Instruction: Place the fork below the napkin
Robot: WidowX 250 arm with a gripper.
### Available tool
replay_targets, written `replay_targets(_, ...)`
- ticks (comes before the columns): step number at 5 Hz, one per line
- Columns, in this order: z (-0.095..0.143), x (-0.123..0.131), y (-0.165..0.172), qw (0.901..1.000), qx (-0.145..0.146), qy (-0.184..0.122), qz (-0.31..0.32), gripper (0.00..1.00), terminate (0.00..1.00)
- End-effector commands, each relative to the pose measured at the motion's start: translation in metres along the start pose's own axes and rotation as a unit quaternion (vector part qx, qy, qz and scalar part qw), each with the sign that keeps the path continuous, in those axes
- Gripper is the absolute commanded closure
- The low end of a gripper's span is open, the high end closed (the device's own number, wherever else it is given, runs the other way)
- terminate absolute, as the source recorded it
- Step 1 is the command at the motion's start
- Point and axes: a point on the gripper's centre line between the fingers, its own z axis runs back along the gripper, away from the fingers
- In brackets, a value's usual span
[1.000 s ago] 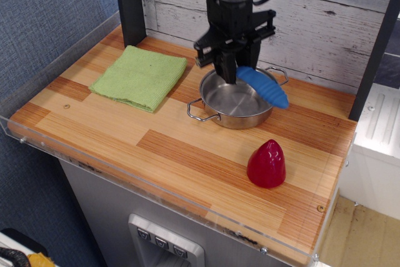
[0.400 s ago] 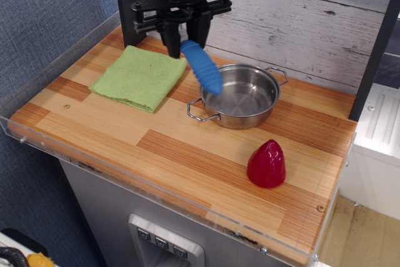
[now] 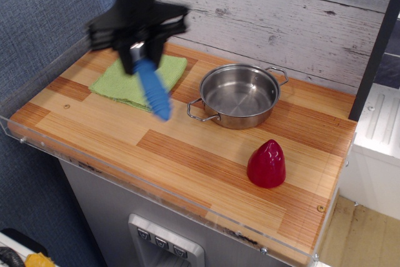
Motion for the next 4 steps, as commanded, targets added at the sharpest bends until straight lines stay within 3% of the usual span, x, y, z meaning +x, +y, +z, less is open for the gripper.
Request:
replay_targets(1,-0.015,0.019,0.042,0.9947,0.026,-0.003,0.099,1.00,0.00)
replay_targets(2,-0.031,0.022,0.053,0.9884,0.030,-0.001,0.149,1.00,0.00)
replay_targets(3,-0.044,0.024,0.057,0.9833,0.053,-0.012,0.174,1.00,0.00)
replay_targets(4,-0.059,0.024,0.064,0.9827,0.067,-0.018,0.172,1.00,0.00)
